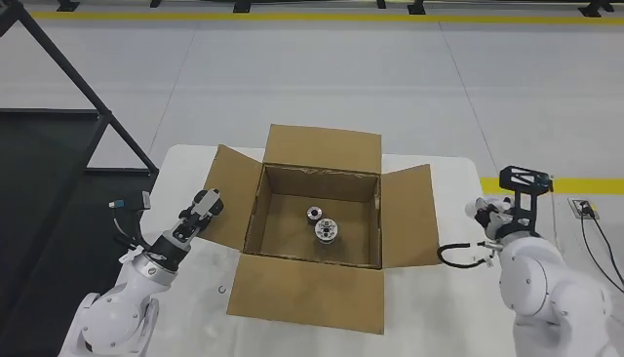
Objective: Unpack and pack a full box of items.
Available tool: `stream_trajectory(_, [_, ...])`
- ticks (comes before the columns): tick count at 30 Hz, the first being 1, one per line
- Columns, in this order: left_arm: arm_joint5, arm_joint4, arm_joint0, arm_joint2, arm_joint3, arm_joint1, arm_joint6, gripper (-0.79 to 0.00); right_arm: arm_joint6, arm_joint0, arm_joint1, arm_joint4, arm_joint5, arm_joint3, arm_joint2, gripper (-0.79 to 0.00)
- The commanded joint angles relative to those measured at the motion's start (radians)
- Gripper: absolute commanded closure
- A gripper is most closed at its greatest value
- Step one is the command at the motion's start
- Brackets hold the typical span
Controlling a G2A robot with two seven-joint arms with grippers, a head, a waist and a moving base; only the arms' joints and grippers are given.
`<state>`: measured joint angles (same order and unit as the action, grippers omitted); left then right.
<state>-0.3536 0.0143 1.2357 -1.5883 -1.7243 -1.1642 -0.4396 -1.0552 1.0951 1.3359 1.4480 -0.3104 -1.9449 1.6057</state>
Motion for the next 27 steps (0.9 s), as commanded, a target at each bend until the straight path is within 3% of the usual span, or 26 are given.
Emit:
stream_trajectory(1, [0.000, 0.000, 0.000, 0.000, 0.000, 0.000, 0.000, -0.785, -0.017, -0.021, -0.001, -0.004, 0.013, 0.059, -0.002, 0.000])
stream_trajectory(8, [0.000, 0.000, 0.000, 0.000, 0.000, 0.000, 0.000, -0.785, -0.062, -0.065, -0.008, -0.021, 0.097, 0.190, 0.014, 0.000])
stream_trajectory(27, [0.000, 0.000, 0.000, 0.000, 0.000, 0.000, 0.000, -0.785, -0.081, -0.111, -0.017, -0.019, 0.143, 0.330, 0.004, 0.000])
